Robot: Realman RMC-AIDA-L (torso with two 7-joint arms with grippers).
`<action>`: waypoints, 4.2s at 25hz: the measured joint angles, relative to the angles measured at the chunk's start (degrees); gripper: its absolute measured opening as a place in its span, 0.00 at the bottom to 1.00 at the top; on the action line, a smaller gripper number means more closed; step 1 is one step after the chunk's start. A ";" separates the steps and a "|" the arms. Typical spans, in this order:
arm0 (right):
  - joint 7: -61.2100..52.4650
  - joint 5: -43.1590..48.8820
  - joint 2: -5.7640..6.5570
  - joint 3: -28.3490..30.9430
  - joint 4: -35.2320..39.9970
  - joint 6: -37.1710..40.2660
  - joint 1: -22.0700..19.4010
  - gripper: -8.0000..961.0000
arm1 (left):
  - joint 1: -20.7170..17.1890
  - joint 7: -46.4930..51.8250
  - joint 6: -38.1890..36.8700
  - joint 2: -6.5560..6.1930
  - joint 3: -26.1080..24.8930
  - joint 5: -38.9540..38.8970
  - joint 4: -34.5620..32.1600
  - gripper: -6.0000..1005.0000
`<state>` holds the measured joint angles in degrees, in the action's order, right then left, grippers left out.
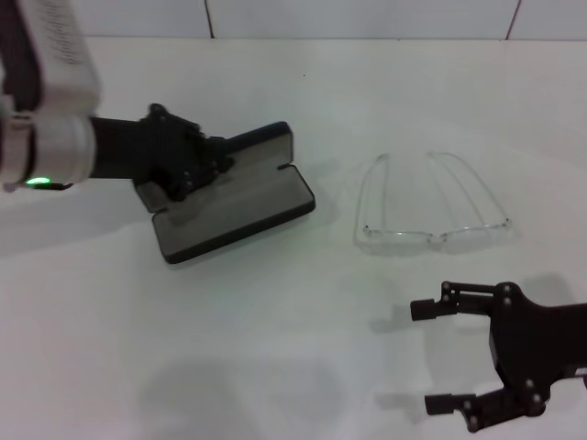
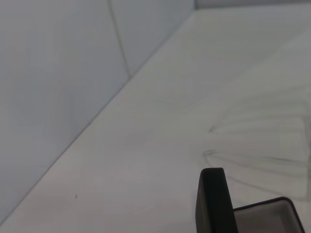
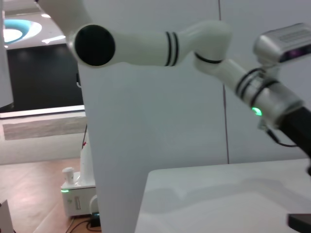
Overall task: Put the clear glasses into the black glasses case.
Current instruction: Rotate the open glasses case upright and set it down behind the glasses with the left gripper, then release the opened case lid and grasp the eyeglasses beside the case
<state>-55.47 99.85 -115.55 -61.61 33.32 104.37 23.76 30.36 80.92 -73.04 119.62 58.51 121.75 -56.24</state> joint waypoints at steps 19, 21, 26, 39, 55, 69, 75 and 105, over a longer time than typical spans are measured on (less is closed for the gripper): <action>2.81 -0.15 -0.10 -1.14 -2.21 0.23 -1.67 0.91 | 4.05 -6.69 11.46 0.19 22.61 -7.16 2.56 0.24; 2.82 -0.14 -0.10 -1.14 -2.21 0.23 -1.76 0.91 | 4.17 -6.73 11.57 0.23 23.21 -7.22 2.55 0.25; 3.09 -0.03 -0.10 -1.15 -2.20 0.22 -2.12 0.91 | 4.23 -6.69 11.62 0.40 23.73 -7.41 2.54 0.25; 2.92 -0.18 0.09 -0.74 -2.91 -0.37 -2.17 0.90 | 3.00 -6.79 11.61 0.18 24.78 -13.16 1.96 0.31; -23.38 9.98 0.52 2.88 33.06 -5.43 -1.10 0.90 | -17.16 -27.80 -3.70 0.22 23.76 -55.08 3.17 0.50; -43.08 39.73 0.13 -10.08 46.31 -4.40 14.87 0.86 | -14.94 -40.79 -14.73 0.10 23.77 -75.19 27.55 0.54; -45.21 42.84 -0.16 -16.11 43.21 -7.22 17.16 0.83 | -13.95 -41.31 -14.83 -0.02 22.73 -75.89 30.07 0.69; -48.63 44.28 -0.63 -26.44 24.71 -18.30 23.66 0.38 | -13.66 -42.16 -14.49 -0.18 22.44 -76.05 30.32 0.73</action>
<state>-104.09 144.13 -116.18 -88.05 58.02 86.07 47.42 16.70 38.76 -87.53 119.44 80.94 45.70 -25.92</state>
